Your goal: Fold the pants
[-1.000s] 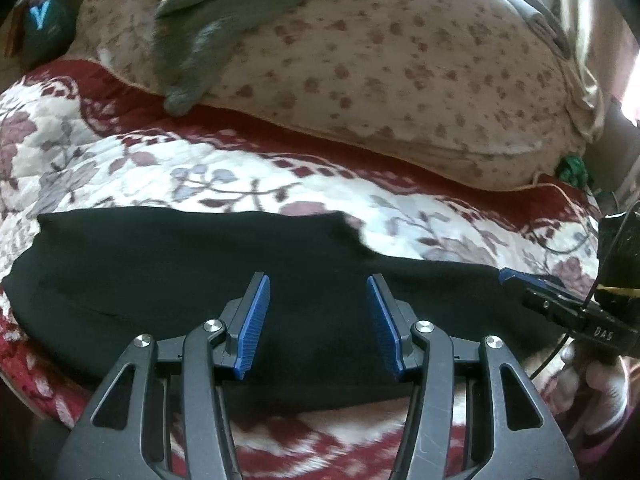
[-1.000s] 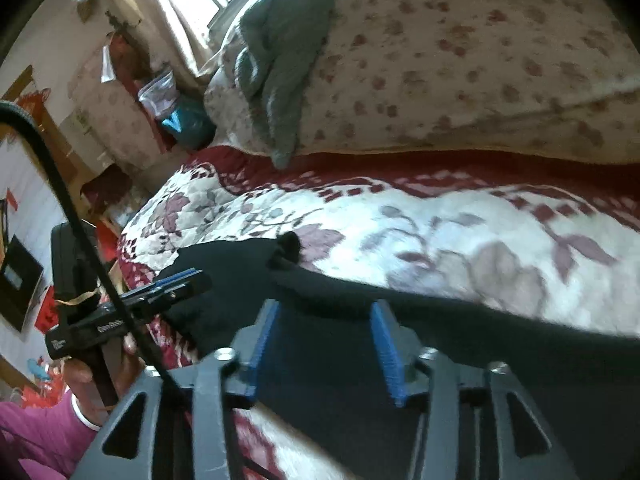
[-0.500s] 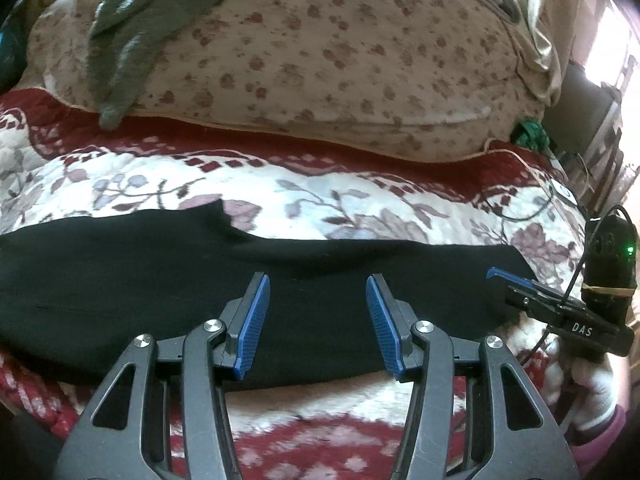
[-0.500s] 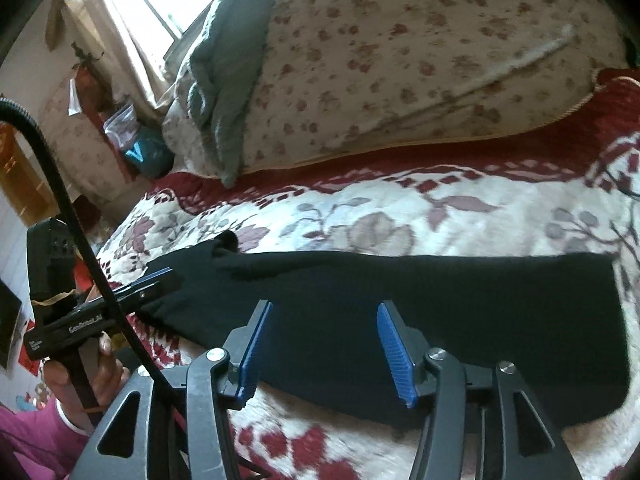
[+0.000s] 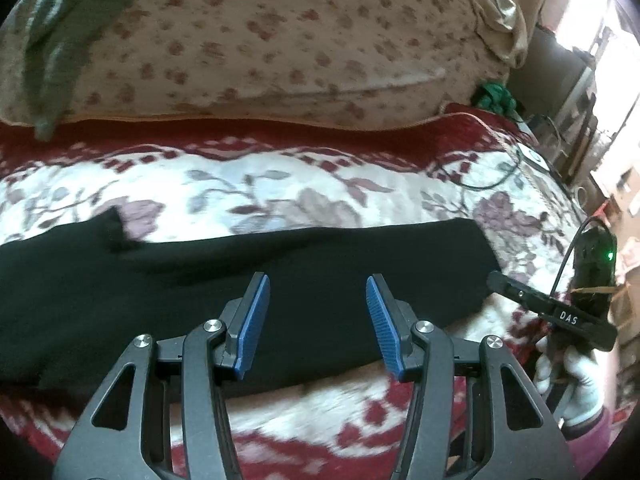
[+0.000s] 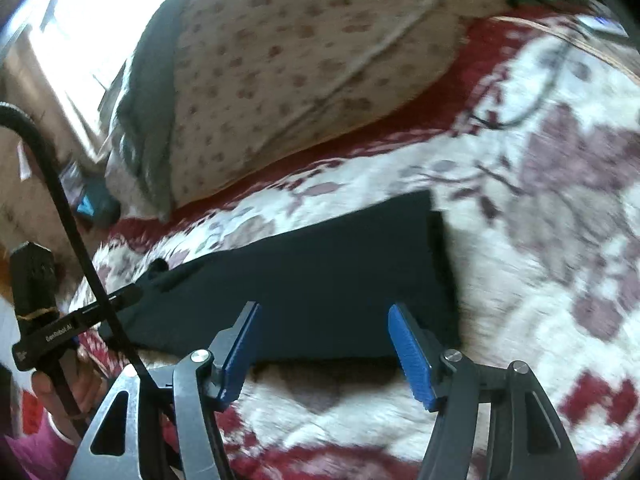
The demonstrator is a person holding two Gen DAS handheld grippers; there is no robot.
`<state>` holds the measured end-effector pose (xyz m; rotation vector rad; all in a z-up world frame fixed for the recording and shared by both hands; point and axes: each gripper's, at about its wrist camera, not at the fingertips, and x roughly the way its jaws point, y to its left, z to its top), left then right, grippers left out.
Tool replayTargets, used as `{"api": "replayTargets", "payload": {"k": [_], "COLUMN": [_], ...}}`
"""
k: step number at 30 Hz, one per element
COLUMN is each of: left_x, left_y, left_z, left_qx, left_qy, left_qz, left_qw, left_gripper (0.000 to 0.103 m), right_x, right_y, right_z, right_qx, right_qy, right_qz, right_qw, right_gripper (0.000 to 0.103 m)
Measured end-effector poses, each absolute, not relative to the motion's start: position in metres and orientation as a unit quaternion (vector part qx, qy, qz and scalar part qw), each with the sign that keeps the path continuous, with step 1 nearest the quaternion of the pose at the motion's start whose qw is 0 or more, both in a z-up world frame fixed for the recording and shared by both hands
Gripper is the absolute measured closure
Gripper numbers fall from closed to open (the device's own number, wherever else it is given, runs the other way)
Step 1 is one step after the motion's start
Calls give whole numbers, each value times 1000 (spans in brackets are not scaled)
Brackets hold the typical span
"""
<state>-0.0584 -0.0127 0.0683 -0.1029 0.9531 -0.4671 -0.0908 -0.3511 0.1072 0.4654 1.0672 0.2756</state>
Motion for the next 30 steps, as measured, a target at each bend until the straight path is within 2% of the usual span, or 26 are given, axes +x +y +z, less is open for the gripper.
{"api": "replayTargets", "payload": {"k": [4, 17, 26, 30], "left_x": [-44, -6, 25, 34], "left_y": [-40, -119, -146, -161], "left_z": [67, 52, 31, 21], "left_qx": [-55, 21, 71, 78], "left_qy": [471, 491, 508, 519], "left_qz": [-255, -315, -387, -422], "left_qw": [843, 812, 766, 740], "left_gripper": [44, 44, 44, 44], "right_x": [-97, -78, -80, -80], "right_y": [-375, -389, -394, -394], "right_z": [112, 83, 73, 71], "right_qx": [220, 254, 294, 300], "right_qy": [501, 533, 524, 519], "right_qz": [94, 111, 143, 153], "right_qw": [832, 799, 787, 786], "right_gripper": [37, 35, 35, 30]}}
